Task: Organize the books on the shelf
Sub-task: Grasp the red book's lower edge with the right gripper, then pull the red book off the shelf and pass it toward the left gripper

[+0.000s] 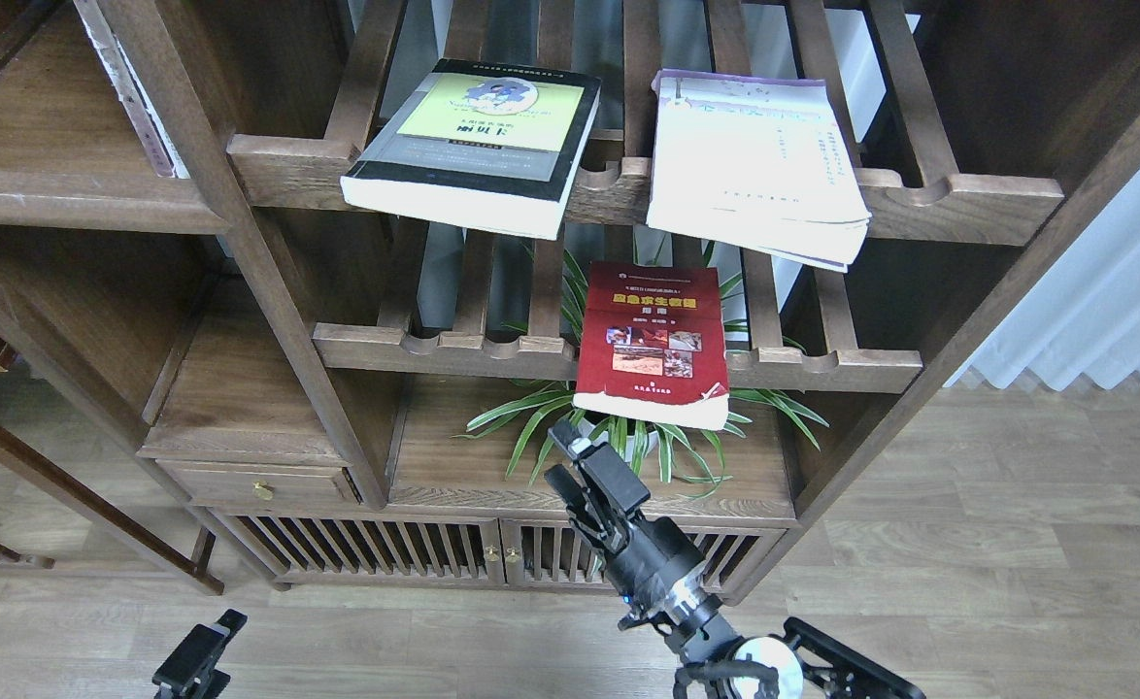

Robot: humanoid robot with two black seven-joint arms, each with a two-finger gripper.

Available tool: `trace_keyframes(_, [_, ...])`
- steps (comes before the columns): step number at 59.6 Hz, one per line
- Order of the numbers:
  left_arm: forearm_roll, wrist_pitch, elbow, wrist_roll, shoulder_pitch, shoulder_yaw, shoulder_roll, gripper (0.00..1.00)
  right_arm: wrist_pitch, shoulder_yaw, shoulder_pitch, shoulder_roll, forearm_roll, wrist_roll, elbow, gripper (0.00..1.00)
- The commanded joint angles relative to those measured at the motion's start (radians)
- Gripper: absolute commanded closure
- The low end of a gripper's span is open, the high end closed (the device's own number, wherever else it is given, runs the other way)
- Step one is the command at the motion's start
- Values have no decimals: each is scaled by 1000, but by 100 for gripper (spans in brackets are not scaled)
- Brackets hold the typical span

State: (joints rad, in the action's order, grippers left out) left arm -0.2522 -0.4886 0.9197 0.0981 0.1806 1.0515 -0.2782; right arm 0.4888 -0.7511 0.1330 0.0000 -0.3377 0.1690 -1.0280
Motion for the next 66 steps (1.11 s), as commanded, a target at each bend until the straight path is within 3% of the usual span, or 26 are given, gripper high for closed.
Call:
trace_keyframes(1, [-5,0,-1,0,-1,2,1,0,0,-43,22,0,-6,49,19,1])
trace_keyframes(10, [-5,0,-2,0,-3,7,1,0,0,-56,33,0,-60,50,45,2])
trace_keyframes(17, [-6,0,-2,0,-3,8,1,0,0,-56,39,0,-122,50,74,8])
trace_keyframes(18, [-5,0,-2,0,-3,8,1,0,0,-59,39,0,-145,50,89,14])
trace_keyframes(23, [-5,0,-2,0,-4,8,1,0,0,-70,40,0,-159,52,106,23])
trace_keyframes(27, [-6,0,-2,0,-4,8,1,0,0,-82,40,0,-161,61,109,35])
trace_keyframes(33, [-5,0,-1,0,-4,8,1,0,0,-102,40,0,-172,105,100,62])
trace_keyframes(37, [-7,0,-1,2,-4,8,1,0,0,-102,40,0,-175,116,95,74])
trace_keyframes(39, [-7,0,-1,2,-6,8,1,0,0,-100,37,0,-175,116,94,89])
trace_keyframes(41, [-7,0,-1,2,-6,10,1,0,0,-100,36,0,-176,116,92,96])
trace_keyframes(58, [1,0,1,15,-9,18,-4,0,0,-11,10,0,-162,98,29,96])
trace_keyframes(66, [5,0,-2,17,-4,-8,-4,0,0,56,-33,0,-144,57,0,96])
